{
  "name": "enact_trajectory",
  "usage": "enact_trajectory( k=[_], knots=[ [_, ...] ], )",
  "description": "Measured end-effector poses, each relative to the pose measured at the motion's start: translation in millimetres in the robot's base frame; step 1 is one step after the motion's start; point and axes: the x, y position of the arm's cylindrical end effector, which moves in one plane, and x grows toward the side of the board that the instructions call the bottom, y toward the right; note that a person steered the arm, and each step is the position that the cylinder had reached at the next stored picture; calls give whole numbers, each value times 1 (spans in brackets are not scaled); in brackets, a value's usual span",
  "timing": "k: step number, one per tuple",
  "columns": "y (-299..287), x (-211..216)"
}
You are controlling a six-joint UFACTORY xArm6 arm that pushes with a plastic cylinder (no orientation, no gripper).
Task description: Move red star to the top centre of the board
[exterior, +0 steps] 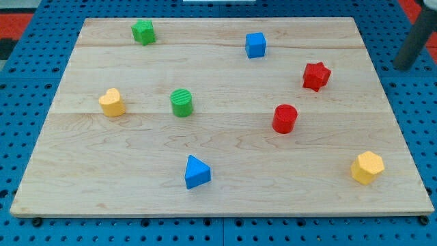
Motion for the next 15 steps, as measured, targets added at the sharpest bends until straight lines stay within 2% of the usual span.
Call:
enact_trajectory(
  k=[1, 2, 7, 8, 9, 10, 11, 12, 13, 14, 15],
  knots=[
    [-75, 80],
    [-118, 89],
    [-118, 99],
    [-103, 102],
    [-104, 97],
    [-158, 37],
    [-105, 13],
    [-64, 13],
    [-114, -36],
    [-190, -33],
    [-174, -13]
  ],
)
